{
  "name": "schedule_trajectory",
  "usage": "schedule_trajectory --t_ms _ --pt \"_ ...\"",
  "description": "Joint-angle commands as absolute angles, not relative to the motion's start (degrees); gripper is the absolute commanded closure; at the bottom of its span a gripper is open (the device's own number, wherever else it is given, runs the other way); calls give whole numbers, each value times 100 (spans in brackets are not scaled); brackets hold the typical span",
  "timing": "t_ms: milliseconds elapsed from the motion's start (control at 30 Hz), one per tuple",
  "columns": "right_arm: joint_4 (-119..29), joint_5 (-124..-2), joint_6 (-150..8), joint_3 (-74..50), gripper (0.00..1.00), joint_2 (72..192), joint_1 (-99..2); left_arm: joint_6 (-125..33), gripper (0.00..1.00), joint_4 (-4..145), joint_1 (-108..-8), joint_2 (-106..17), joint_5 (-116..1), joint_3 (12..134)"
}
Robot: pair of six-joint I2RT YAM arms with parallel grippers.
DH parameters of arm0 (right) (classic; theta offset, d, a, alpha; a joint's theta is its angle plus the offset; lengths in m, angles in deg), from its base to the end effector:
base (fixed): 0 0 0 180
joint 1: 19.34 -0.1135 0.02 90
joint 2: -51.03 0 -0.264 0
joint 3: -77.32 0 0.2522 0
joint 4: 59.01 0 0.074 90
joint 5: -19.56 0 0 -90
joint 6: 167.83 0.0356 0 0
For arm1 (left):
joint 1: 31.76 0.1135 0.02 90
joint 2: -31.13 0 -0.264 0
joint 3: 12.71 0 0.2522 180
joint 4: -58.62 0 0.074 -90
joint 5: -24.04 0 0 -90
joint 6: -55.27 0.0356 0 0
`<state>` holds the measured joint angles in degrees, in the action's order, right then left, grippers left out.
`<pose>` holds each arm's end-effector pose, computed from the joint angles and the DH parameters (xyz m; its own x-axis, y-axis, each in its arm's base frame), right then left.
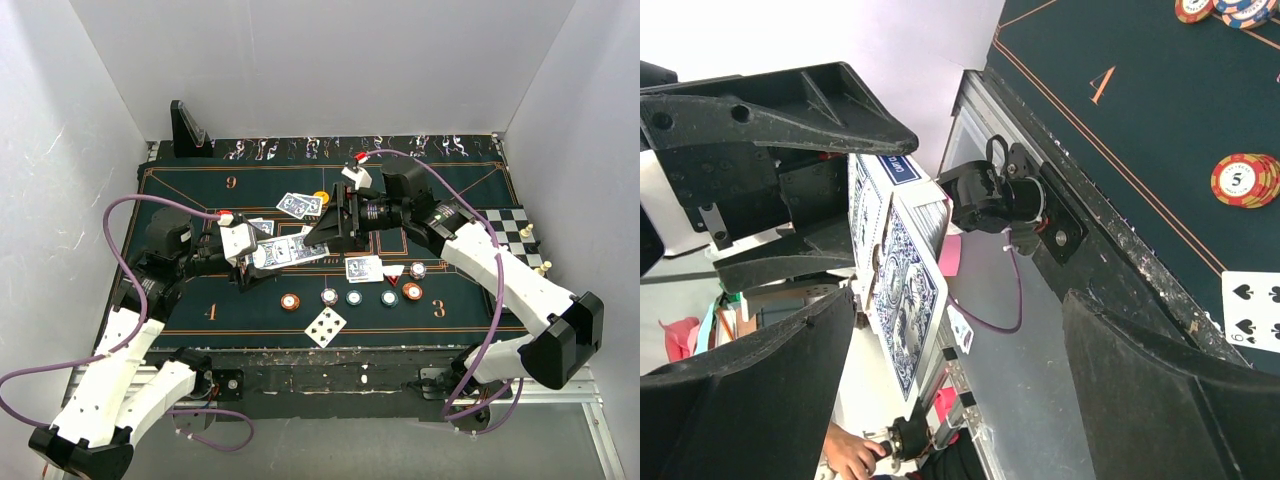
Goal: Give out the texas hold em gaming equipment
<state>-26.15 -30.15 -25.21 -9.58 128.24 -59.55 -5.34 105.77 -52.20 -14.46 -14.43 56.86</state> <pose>0.2167 0.2133 0.3736 -0.9345 0.0037 -0.3560 -0.3358 0.3225 0.8850 0.1346 -0.0799 0.3668 0.1164 0.2824 -0.9522 0.9579 0.2215 0.1828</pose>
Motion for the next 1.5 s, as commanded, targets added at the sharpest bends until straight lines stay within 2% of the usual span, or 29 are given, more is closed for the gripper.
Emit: schedule_trajectory --t_ms 0,167,400,633,833,1467 --pt "-3039 -2949 -2413 -930 10 12775 -6012 -537 100 10393 -5197 -1370 -1401 5677" --pt "-3162 -2948 -2378 -860 19 12854 -6091 -529 100 10358 -5206 -1414 -1384 5669" --pt "-2723 -3186 -2677 -956 39 12846 -6127 -555 100 10341 -5197 -1414 -1401 5721" --pt "-2600 -3256 -2694 -825 46 12688 -6083 -572 100 10323 -5206 -1405 -1384 5713" --pt "-2547 -3283 -2650 -605 48 12389 -5925 -590 100 10306 -5197 -1378 -1384 5704" --pt "-1941 -3283 -2888 -851 63 11932 -5476 -616 100 10235 -5197 -1326 -1419 5651"
